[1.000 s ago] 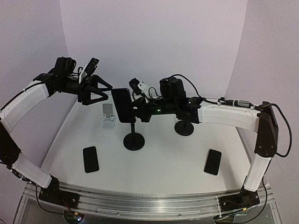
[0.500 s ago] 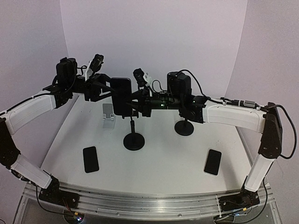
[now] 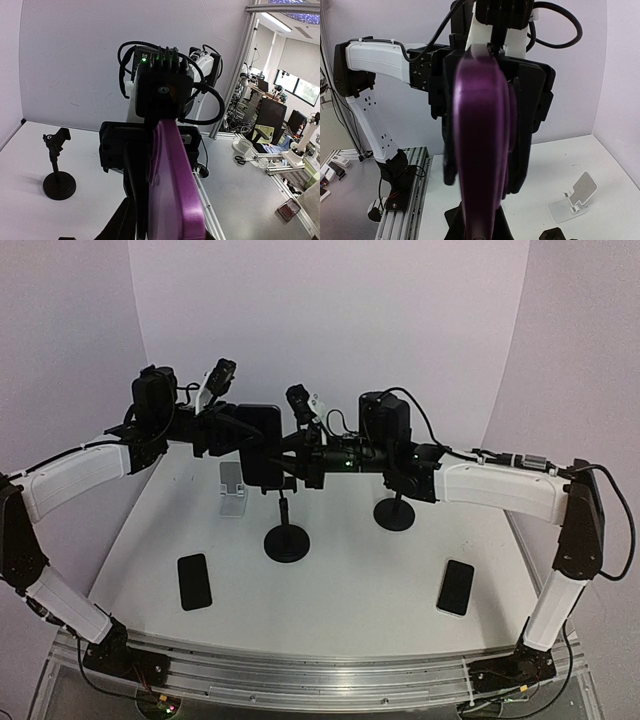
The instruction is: Place the phone on the phone stand
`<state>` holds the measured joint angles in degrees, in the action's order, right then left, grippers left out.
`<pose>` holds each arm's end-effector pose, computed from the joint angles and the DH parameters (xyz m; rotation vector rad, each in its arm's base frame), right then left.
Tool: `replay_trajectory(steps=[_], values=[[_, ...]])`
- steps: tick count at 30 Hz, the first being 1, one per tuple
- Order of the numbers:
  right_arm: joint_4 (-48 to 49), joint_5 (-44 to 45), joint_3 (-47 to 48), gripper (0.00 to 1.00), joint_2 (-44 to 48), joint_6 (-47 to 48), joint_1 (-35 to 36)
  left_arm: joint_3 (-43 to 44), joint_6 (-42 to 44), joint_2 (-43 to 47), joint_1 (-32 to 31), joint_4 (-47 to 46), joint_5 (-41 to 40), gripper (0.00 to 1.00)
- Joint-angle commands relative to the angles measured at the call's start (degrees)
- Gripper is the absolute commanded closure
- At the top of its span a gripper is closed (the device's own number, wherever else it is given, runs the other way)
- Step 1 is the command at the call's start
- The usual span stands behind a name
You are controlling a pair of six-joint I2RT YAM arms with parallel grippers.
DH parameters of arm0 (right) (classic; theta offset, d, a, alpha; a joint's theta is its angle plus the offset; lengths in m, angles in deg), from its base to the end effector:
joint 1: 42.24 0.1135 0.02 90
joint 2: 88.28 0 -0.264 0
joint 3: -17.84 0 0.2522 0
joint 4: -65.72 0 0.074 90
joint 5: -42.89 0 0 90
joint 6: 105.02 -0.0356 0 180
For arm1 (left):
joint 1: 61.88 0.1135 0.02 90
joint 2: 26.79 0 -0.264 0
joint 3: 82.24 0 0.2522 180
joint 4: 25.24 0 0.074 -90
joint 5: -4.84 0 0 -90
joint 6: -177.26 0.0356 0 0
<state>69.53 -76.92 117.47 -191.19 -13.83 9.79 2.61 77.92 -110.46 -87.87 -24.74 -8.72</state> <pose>0.2541 0.3543 0.3574 -1.1114 1.2498 1.0881 0.2773 -0.1737 0.3821 1.3035 1.2208 -1.4769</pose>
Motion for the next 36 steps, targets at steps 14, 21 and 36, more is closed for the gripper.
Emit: replay_trajectory(steps=[14,21,36], values=[[6.47,5.17,1.72,0.62,0.36,-6.56,-1.87,-4.54,-8.31,0.84,-0.83,-15.76,-5.97,1.0],[4.07,34.36,-10.66,0.19,7.12,-13.86,-1.96,-9.56,-7.97,-1.68,-0.82,-29.76,-14.31,1.0],[15.17,61.41,-20.85,0.54,0.31,-6.29,8.01,-12.04,-8.94,-5.47,-0.56,-40.16,-23.14,1.0]])
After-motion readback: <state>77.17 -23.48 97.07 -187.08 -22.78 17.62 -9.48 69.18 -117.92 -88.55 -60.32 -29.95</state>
